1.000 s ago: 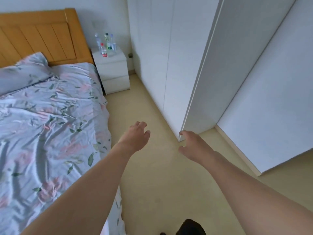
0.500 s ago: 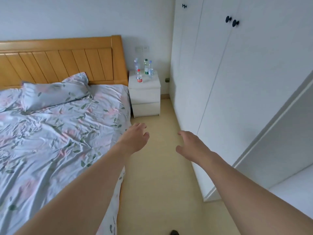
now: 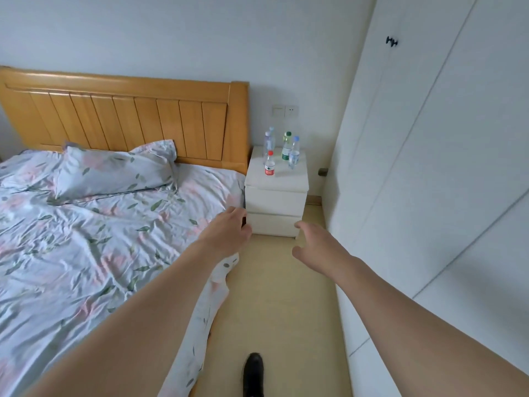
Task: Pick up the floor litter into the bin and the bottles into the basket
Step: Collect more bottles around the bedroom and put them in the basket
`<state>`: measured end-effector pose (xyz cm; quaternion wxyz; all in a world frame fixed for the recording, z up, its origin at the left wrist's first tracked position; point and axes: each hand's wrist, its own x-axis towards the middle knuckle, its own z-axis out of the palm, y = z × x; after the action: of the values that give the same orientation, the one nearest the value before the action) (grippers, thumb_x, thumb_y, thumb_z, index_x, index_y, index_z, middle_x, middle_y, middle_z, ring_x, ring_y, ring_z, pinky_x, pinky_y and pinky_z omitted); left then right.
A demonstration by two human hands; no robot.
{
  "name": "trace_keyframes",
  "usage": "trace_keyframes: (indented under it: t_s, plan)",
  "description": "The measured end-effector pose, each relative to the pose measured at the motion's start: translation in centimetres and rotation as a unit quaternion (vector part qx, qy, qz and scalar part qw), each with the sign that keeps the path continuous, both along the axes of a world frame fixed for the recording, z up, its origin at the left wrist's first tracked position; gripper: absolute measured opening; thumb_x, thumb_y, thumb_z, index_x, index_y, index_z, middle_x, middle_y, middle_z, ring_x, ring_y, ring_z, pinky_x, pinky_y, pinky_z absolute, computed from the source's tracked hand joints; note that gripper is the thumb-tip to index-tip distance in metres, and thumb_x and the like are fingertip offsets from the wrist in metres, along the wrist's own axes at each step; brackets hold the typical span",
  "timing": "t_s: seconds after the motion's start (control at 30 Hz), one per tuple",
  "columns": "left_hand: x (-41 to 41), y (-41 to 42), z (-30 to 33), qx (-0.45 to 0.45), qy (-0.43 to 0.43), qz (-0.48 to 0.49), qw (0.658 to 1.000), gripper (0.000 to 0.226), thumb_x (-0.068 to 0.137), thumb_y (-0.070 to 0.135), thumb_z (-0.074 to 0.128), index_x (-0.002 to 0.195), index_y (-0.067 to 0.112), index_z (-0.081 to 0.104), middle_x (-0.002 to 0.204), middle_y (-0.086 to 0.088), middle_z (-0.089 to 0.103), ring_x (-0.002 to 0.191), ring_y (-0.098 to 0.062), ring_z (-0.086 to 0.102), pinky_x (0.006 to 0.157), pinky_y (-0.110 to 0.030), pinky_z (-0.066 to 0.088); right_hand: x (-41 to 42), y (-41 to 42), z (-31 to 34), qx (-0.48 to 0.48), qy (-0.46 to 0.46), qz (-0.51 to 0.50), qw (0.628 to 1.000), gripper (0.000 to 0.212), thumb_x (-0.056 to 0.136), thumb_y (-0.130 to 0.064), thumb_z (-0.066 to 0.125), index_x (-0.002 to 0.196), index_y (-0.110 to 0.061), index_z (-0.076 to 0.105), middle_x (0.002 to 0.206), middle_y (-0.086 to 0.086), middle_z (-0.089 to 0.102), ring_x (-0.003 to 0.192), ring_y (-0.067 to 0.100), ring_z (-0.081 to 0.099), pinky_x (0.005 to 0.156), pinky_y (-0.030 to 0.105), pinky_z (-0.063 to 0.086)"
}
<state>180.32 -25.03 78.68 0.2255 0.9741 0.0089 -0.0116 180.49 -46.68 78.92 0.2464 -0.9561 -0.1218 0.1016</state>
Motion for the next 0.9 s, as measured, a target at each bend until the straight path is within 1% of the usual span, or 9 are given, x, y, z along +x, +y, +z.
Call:
trace_keyframes:
  t_s: [0.1,0.17,0.27,0.33,0.5,0.57,0.63,0.73,0.9]
  plan:
    - [8.3,2.0,0.0,-0.012,0.014,0.006,1.0,0.041,0.098,0.028,0.041,0.136,0.012,0.046,0.141,-0.003,0.044,0.124,-0.022,0.047,0.095,-0.032,0.041,8.6,1.6,0.3,0.007,0.005,0.004,1.0,0.061,0.09,-0.019,0.052,0.147,-0.021,0.031,0.153,-0.003,0.03,0.135,0.016,0.035,0.087,0.023,0.036]
    - [14.4,3.1,0.2,-0.02,0.021,0.008,1.0,0.045,0.098,0.028,0.041,0.14,0.013,0.043,0.144,-0.003,0.043,0.126,-0.022,0.048,0.1,-0.035,0.042,14.3,2.4,0.7,0.002,-0.001,0.002,1.0,0.06,0.09,-0.021,0.052,0.147,-0.02,0.031,0.152,-0.003,0.031,0.135,0.017,0.036,0.092,0.026,0.038]
    - [22.5,3.5,0.3,-0.039,0.022,0.017,0.999,0.047,0.098,0.03,0.042,0.143,0.015,0.041,0.147,-0.001,0.04,0.127,-0.021,0.047,0.097,-0.032,0.04,21.4,2.4,1.1,0.014,-0.004,-0.018,1.0,0.06,0.09,-0.022,0.052,0.147,-0.02,0.032,0.152,-0.002,0.032,0.136,0.018,0.036,0.099,0.028,0.038]
    - [26.8,3.0,-0.1,-0.046,0.04,0.01,0.998,0.047,0.098,0.03,0.042,0.143,0.016,0.041,0.148,0.0,0.04,0.128,-0.02,0.047,0.097,-0.032,0.04,25.3,1.7,0.5,0.014,0.026,-0.034,0.999,0.06,0.09,-0.022,0.052,0.147,-0.02,0.031,0.153,-0.003,0.031,0.135,0.018,0.037,0.101,0.029,0.04]
    - [37.8,1.5,-2.0,-0.044,0.088,-0.006,0.995,0.046,0.098,0.034,0.042,0.142,0.02,0.041,0.148,0.003,0.04,0.129,-0.02,0.046,0.105,-0.039,0.041,36.6,0.0,-1.8,0.026,0.07,-0.078,0.994,0.064,0.087,-0.024,0.053,0.147,-0.022,0.032,0.151,-0.004,0.035,0.125,0.017,0.048,0.094,0.033,0.047]
    - [42.5,1.3,-3.2,-0.036,0.103,-0.007,0.994,0.046,0.098,0.034,0.042,0.142,0.02,0.04,0.147,0.002,0.041,0.128,-0.019,0.047,0.103,-0.037,0.041,41.6,-0.4,-3.0,0.03,0.075,-0.074,0.994,0.063,0.089,-0.023,0.053,0.148,-0.021,0.03,0.153,-0.004,0.032,0.131,0.018,0.043,0.097,0.032,0.044]
    - [47.2,1.6,-4.2,-0.034,0.123,0.007,0.992,0.046,0.098,0.032,0.043,0.142,0.019,0.041,0.144,-0.001,0.045,0.124,-0.02,0.049,0.095,-0.031,0.042,46.8,-0.8,-4.1,0.034,0.076,-0.072,0.994,0.063,0.09,-0.023,0.053,0.148,-0.02,0.03,0.153,-0.002,0.032,0.134,0.019,0.039,0.101,0.033,0.042]
    - [55.2,2.0,-5.1,-0.018,0.155,0.032,0.987,0.044,0.097,0.031,0.043,0.139,0.018,0.043,0.138,-0.003,0.05,0.113,-0.019,0.053,0.085,-0.027,0.042,55.7,-1.8,-5.4,0.044,0.082,-0.083,0.992,0.063,0.088,-0.026,0.054,0.147,-0.02,0.031,0.151,-0.002,0.034,0.13,0.02,0.043,0.098,0.035,0.044]
    - [66.5,2.2,-5.1,0.027,0.15,0.052,0.987,0.044,0.097,0.034,0.044,0.138,0.019,0.044,0.133,-0.002,0.054,0.111,-0.019,0.055,0.093,-0.033,0.048,68.8,-2.1,-6.1,0.036,0.086,-0.086,0.992,0.062,0.087,-0.025,0.052,0.146,-0.018,0.034,0.146,0.002,0.039,0.126,0.023,0.046,0.098,0.038,0.043]
